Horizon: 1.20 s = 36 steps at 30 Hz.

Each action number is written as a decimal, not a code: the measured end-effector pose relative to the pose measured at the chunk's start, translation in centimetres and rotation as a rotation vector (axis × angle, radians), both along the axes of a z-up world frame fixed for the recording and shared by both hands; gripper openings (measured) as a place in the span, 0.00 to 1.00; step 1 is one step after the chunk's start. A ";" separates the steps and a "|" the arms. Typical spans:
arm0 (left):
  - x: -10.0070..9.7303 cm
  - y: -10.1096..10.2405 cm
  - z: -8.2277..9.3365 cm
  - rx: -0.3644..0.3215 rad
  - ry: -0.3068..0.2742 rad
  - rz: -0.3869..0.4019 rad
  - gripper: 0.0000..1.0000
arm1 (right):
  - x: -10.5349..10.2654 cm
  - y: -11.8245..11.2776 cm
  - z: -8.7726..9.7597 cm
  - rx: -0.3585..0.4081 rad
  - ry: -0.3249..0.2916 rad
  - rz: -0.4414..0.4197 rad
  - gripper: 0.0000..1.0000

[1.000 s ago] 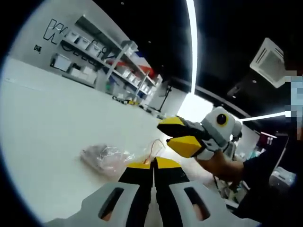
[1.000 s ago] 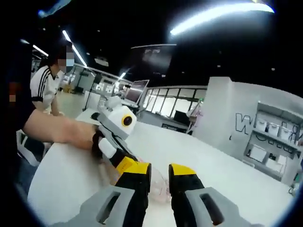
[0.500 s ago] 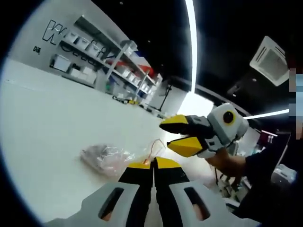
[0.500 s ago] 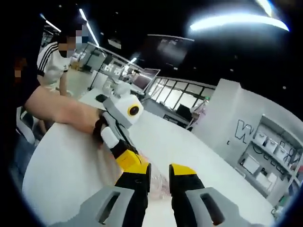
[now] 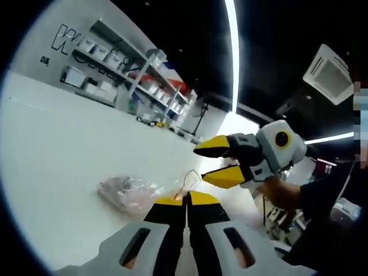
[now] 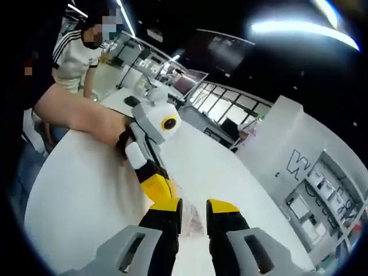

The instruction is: Open the resealable bag by pulling the two sides of the seal apart until the entire bag opening is separated and visibly accessible.

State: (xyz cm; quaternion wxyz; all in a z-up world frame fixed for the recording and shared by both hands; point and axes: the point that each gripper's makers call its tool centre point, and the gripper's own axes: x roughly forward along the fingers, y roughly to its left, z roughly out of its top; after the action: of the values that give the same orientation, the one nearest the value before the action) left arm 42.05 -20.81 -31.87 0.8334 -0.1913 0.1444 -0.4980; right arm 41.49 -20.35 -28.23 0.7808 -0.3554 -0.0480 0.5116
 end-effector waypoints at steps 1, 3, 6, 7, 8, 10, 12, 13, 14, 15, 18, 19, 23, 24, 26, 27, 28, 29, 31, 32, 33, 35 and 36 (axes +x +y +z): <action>0.0 0.0 0.0 0.000 0.000 0.000 0.00 | 0.0 0.0 0.0 -0.004 -0.004 0.001 0.13; 0.1 0.0 0.0 0.001 0.000 0.001 0.00 | 0.0 0.2 -0.1 -0.023 -0.005 0.002 0.13; 0.1 0.0 0.0 0.002 -0.001 0.001 0.00 | 0.1 0.3 -0.3 -0.064 -0.019 0.008 0.13; 0.1 0.0 0.0 0.002 -0.001 0.002 0.00 | 0.1 0.3 -0.4 -0.083 -0.034 0.011 0.13; 0.1 0.0 0.0 0.001 -0.001 0.001 0.00 | 0.0 0.4 -0.4 -0.087 -0.037 0.014 0.13; 0.1 0.0 0.0 0.002 -0.001 0.001 0.00 | -0.1 0.4 -0.5 -0.105 -0.036 0.016 0.13; 0.1 0.0 0.0 0.002 -0.001 0.001 0.00 | -0.1 0.4 -0.5 -0.119 -0.045 0.018 0.13; 0.0 0.0 0.0 0.002 0.000 0.002 0.00 | -0.1 0.4 -0.5 -0.127 -0.045 0.018 0.14; 0.0 -0.1 0.0 0.003 -0.001 0.002 0.00 | -0.2 0.4 -0.5 -0.134 -0.054 0.018 0.14; 0.0 -0.1 0.0 0.003 -0.002 0.001 0.00 | -0.2 0.5 -0.4 -0.140 -0.060 0.020 0.15; 0.0 0.0 0.0 0.002 -0.002 0.001 0.00 | -0.1 0.5 -0.5 -0.162 -0.057 0.020 0.15; 0.1 0.0 0.0 0.004 -0.003 0.003 0.00 | 0.0 0.5 -0.6 -0.173 -0.056 0.018 0.16; 0.1 0.0 -0.1 0.009 -0.005 0.004 0.00 | 0.1 0.6 -0.7 -0.207 -0.079 0.020 0.16; 0.1 0.0 -0.1 0.011 -0.006 0.004 0.00 | 0.1 0.6 -0.6 -0.210 -0.083 0.021 0.16; 0.0 -0.1 -0.1 0.011 -0.006 0.005 0.00 | 0.0 0.8 -0.7 -0.219 -0.084 0.026 0.16; 0.1 0.0 -0.1 0.010 -0.006 0.005 0.00 | 0.0 0.8 -0.7 -0.225 -0.088 0.026 0.16; 0.1 0.0 -0.1 0.009 -0.007 0.005 0.00 | 0.0 0.8 -0.8 -0.234 -0.089 0.028 0.16; 0.2 0.0 -0.1 0.010 -0.007 0.006 0.00 | 0.1 0.8 -0.9 -0.244 -0.093 0.030 0.16; 0.2 0.0 -0.1 0.013 -0.009 0.006 0.00 | 0.2 0.8 -0.9 -0.261 -0.109 0.028 0.16; 0.2 0.0 -0.1 0.013 -0.008 0.005 0.00 | 0.2 0.8 -1.0 -0.269 -0.109 0.029 0.16; 0.2 -0.1 -0.2 0.013 -0.007 0.004 0.00 | 0.3 0.8 -1.0 -0.274 -0.114 0.028 0.16; 0.2 0.0 -0.2 0.015 -0.009 0.005 0.00 | 0.4 0.9 -1.0 -0.286 -0.117 0.028 0.16; 0.2 0.0 -0.2 0.015 -0.008 0.004 0.00 | 0.4 0.9 -1.0 -0.289 -0.118 0.030 0.16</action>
State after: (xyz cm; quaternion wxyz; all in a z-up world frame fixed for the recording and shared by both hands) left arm 42.27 -20.83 -32.04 0.8365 -0.1833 0.1443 -0.4959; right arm 41.90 -19.43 -29.24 0.7096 -0.4929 -0.0249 0.5029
